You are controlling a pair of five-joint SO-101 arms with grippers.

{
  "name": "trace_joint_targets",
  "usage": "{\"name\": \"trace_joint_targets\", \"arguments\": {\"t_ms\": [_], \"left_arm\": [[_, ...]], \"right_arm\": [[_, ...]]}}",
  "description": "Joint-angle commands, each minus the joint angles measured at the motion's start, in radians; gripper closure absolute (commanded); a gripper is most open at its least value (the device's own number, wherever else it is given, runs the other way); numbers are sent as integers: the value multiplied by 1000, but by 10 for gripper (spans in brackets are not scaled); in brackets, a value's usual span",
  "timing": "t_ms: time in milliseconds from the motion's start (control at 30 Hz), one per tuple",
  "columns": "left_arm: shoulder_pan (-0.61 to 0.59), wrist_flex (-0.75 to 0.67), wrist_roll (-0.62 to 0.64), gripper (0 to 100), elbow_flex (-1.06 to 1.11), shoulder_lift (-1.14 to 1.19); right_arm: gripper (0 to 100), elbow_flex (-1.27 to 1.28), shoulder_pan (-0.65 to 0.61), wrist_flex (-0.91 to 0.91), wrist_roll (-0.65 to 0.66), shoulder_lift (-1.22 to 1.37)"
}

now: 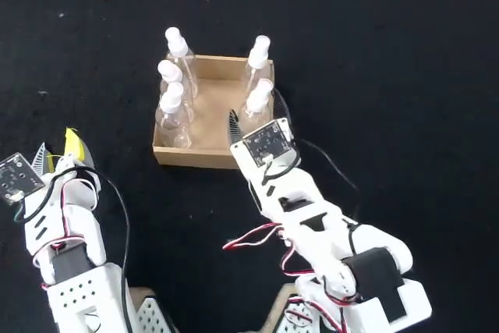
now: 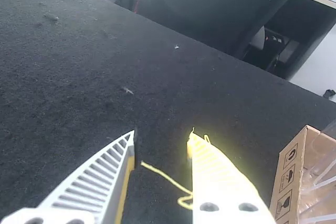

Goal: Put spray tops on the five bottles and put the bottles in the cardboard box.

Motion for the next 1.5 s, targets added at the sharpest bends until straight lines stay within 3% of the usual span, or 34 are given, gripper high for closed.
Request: {"name": "trace_joint_targets", "arguments": {"t_ms": [0, 433, 600, 800, 1367, 1467], "left_arm": [[-8, -2, -9, 942, 24, -14], [-8, -3, -9, 942, 24, -14], [-8, -3, -9, 942, 24, -14], [-7, -5, -9, 942, 24, -14], [-7, -6, -9, 942, 24, -12], [-7, -6, -9, 942, 24, -12]], "right_arm": [[716, 1, -11, -21, 11, -4], [711, 54, -9, -20, 8, -94], [707, 22, -11, 86, 8, -113], [619, -15, -9, 201, -54, -150], [624, 130, -3, 245, -80, -489], [706, 153, -2, 245, -72, -544]]}}
